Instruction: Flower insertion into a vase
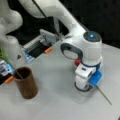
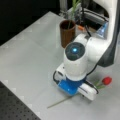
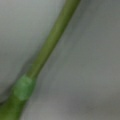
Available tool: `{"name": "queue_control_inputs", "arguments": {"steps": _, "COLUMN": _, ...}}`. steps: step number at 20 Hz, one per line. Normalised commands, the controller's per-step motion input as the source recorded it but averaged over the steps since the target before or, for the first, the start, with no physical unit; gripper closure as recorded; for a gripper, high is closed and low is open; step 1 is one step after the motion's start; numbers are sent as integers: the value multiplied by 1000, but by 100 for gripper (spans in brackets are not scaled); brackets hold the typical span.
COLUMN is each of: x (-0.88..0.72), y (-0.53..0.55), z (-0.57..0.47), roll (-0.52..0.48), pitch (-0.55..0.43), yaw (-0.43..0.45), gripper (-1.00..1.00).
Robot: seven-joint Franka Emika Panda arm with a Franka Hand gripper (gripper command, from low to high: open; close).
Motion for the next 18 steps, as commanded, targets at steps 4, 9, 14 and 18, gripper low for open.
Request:
{"name": "queue_control_inputs", "arguments": {"steps": 4, "x": 345, "y": 214, "z": -17, "roll": -290, "pitch": 73, "yaw": -9, "gripper": 100}}
{"name": "queue_control_inputs", "arguments": {"steps": 9, "x": 349, "y": 173, "z": -86, "roll": -306, "pitch": 43, "yaw": -32, "gripper": 100}}
{"name": "queue_control_inputs", "arguments": {"steps": 14, "x": 348, "y": 133, "z": -190, "roll": -306, "pitch": 19, "yaw": 25, "gripper": 100}}
{"name": "queue_control_inputs", "arguments": {"steps": 18, "x": 310, "y": 203, "z": -198, "roll": -280, "pitch": 44, "yaw": 70, "gripper": 100}}
